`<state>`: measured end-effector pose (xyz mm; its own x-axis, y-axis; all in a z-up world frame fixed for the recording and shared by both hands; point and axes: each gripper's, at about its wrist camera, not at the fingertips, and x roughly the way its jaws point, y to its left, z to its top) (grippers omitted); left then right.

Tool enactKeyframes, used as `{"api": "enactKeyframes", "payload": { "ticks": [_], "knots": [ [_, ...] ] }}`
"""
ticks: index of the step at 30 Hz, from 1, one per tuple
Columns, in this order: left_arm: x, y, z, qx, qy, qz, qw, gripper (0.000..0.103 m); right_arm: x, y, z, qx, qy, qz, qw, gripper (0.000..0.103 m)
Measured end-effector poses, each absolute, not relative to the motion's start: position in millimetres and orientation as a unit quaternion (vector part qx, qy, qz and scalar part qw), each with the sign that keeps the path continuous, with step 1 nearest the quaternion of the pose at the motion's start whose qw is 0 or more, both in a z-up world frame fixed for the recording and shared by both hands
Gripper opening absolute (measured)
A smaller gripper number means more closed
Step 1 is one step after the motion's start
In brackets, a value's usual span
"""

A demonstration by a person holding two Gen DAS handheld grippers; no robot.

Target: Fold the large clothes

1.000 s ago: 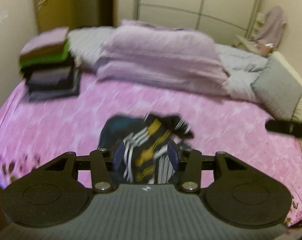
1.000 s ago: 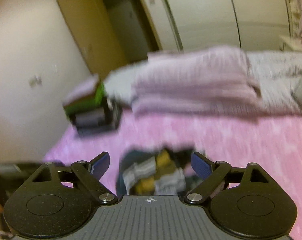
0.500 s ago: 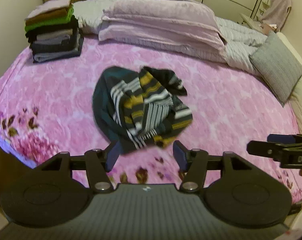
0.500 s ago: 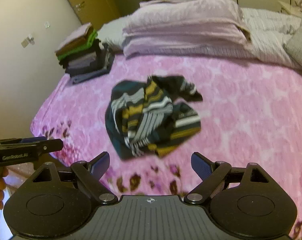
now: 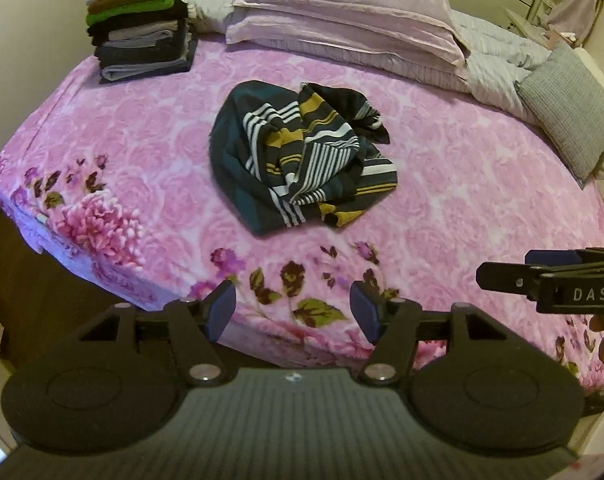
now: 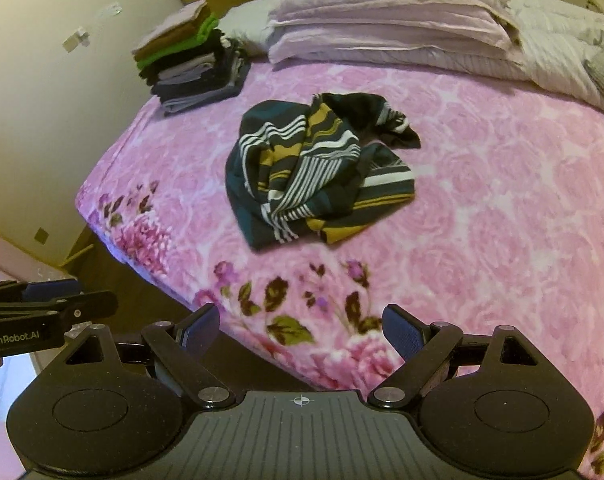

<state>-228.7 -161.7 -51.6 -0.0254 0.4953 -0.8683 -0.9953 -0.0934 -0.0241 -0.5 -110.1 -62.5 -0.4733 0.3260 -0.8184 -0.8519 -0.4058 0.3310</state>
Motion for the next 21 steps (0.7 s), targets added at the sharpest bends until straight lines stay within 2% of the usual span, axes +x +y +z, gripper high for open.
{"api": "enactKeyframes", "payload": {
  "ticks": [11,21],
  "knots": [
    [-242,-156,-41,-0.367,0.318,0.644,0.592,0.060,-16,-100,-57,-0.342,0.369,0.773,0.386,0.086],
    [-292,-92,-59,-0.372,0.332,0.615,0.610,0.060,-53,-57,-73,-0.341,0.394,0.735,0.433,0.086]
  ]
}}
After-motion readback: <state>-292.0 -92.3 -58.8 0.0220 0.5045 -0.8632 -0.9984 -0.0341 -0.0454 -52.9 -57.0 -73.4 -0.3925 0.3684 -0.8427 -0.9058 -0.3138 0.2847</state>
